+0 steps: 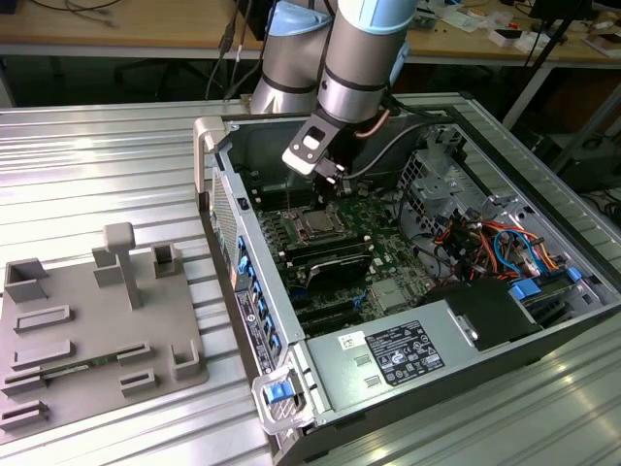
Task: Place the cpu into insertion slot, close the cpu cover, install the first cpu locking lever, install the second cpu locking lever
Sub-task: 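Install the first cpu locking lever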
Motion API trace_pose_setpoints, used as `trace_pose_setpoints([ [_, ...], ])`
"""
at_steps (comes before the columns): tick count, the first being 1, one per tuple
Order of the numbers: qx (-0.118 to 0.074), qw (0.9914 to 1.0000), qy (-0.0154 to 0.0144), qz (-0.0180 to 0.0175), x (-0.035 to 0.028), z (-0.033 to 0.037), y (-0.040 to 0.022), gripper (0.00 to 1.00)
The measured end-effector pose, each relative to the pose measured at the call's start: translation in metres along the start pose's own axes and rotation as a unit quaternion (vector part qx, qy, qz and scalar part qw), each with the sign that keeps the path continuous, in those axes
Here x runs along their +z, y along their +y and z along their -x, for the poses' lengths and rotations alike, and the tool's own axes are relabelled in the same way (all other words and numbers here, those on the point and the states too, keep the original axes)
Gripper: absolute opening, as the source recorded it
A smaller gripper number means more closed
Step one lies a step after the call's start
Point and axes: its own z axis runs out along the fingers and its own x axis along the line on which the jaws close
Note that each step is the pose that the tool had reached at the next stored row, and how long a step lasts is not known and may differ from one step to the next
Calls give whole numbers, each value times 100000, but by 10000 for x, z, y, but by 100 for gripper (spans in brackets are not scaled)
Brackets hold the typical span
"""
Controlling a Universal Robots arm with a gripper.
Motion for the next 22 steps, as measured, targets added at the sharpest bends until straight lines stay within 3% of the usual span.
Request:
trace_pose_setpoints([
  [2,-2,100000,-7,-34,-54,0,1,11],
  [18,-158,100000,14,-28,-66,0,2,11],
  [20,-2557,99967,59,-31,-67,0,2,11],
  [22,-5136,99868,144,-26,-67,0,1,11],
])
